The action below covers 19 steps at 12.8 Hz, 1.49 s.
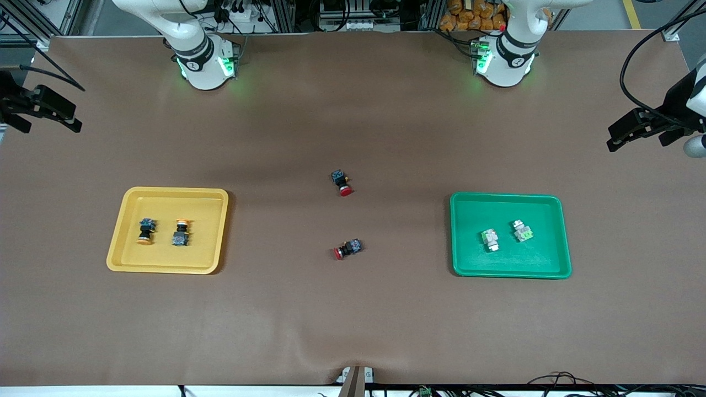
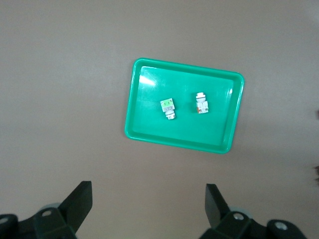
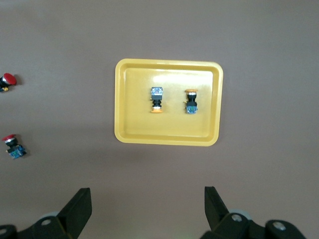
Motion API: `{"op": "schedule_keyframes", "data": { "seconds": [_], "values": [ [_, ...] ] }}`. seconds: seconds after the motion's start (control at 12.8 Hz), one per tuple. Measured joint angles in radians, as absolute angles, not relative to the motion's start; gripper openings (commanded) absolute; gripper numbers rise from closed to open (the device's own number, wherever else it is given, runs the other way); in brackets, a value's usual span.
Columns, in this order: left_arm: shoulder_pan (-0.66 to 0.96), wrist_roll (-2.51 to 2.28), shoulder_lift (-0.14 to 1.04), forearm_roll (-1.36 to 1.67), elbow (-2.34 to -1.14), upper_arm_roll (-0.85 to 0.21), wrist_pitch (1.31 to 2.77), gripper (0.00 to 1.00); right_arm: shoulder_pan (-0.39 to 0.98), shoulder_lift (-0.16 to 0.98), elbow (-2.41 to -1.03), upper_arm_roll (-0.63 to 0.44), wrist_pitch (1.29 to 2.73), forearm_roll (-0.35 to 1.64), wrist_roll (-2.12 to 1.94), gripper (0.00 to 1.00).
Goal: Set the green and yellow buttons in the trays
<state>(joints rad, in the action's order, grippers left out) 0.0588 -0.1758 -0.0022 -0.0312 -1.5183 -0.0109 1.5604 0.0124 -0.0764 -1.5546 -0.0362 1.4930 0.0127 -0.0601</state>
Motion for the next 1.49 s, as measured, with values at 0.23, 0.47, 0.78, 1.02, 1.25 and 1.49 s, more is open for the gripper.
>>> {"op": "schedule_keyframes", "data": {
  "seconds": [0.23,0.47,0.78,1.02,1.25,1.49],
  "values": [
    [0.059,-0.176,-0.012,-0.031,-1.517,-0.011,1.537,1.00,0.013,-0.069,-1.528,-0.036,1.496,0.012,-0.091,1.00],
    [0.058,-0.176,-0.024,-0.031,-1.517,-0.010,1.525,1.00,0.013,-0.064,-1.527,-0.035,1.494,0.012,-0.091,1.00],
    [0.058,-0.176,-0.027,-0.031,-1.517,-0.009,1.501,1.00,0.013,-0.061,-1.527,-0.035,1.490,0.012,-0.092,1.00],
    [0.057,-0.176,-0.030,-0.031,-1.517,-0.009,1.488,1.00,0.013,-0.061,-1.527,-0.035,1.489,0.012,-0.092,1.00],
    [0.058,-0.176,-0.035,-0.031,-1.517,-0.012,1.482,1.00,0.013,-0.058,-1.527,-0.035,1.487,0.012,-0.092,1.00],
    [0.057,-0.176,-0.038,-0.031,-1.517,-0.010,1.480,1.00,0.013,-0.056,-1.527,-0.035,1.486,0.012,-0.092,1.00]
  ]
}}
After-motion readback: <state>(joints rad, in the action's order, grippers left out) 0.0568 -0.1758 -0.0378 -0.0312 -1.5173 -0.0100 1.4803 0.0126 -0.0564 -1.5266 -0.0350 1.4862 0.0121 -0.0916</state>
